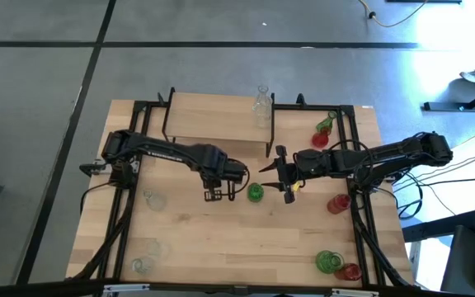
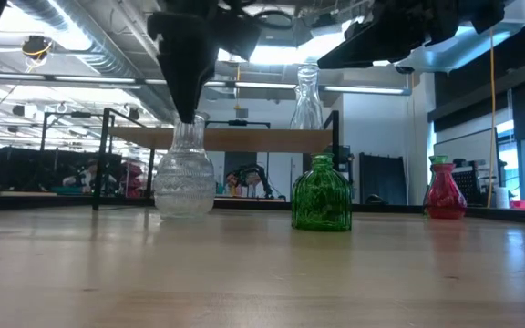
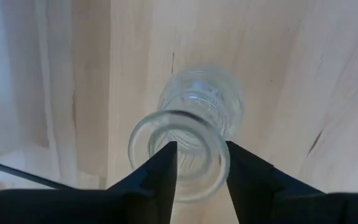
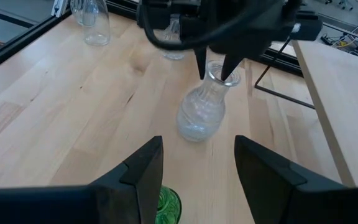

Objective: Sort vases onto shelf
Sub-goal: Put the transparent vase aligned with the other transparent vases on the shelf

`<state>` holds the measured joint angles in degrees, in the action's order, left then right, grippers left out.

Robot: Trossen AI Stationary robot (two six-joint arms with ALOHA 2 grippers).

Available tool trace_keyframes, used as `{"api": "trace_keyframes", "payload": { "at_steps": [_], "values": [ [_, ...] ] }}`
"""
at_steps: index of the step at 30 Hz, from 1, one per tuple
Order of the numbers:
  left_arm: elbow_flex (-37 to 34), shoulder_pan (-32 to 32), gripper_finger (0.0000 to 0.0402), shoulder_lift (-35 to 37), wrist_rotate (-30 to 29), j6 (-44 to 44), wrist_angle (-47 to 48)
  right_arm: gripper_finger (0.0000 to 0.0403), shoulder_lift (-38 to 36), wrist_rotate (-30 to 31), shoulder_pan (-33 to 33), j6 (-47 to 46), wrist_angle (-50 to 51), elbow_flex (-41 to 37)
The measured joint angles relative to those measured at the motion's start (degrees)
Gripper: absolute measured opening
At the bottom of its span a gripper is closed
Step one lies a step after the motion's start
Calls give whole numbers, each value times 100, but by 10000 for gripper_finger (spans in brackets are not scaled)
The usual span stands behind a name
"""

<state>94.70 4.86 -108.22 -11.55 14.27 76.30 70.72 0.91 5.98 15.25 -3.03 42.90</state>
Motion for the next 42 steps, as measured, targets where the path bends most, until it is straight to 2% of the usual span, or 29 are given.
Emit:
{"api": "trace_keyframes", "payload": {
  "at_steps": [8, 13, 17, 24, 27, 34, 42],
  "values": [
    [417, 179, 122, 303, -86, -305, 208, 184, 0, 0, -2, 0, 2, 0],
    [165, 405, 122, 924, -306, -381, 115, 184, 0, -1, 0, -33, 8, 0],
    [-688, 469, 122, 1880, -484, -174, -761, 184, 50, 0, -2, -189, -36, 0],
    [-2898, 647, 122, 3476, -984, 463, -2503, 184, 385, 2, -2, -352, -396, 1],
    [-3784, 740, 122, 3887, -1131, 810, -3294, 184, 519, 24, -1, -364, -519, 0],
    [-5420, 876, 122, 4186, -1144, 790, -5063, 184, 809, 257, -43, -970, -1040, 2],
    [-6396, 837, 122, 4186, -1154, 625, -6603, 192, 1577, 605, -41, -1468, -1918, 54]
  ]
}}
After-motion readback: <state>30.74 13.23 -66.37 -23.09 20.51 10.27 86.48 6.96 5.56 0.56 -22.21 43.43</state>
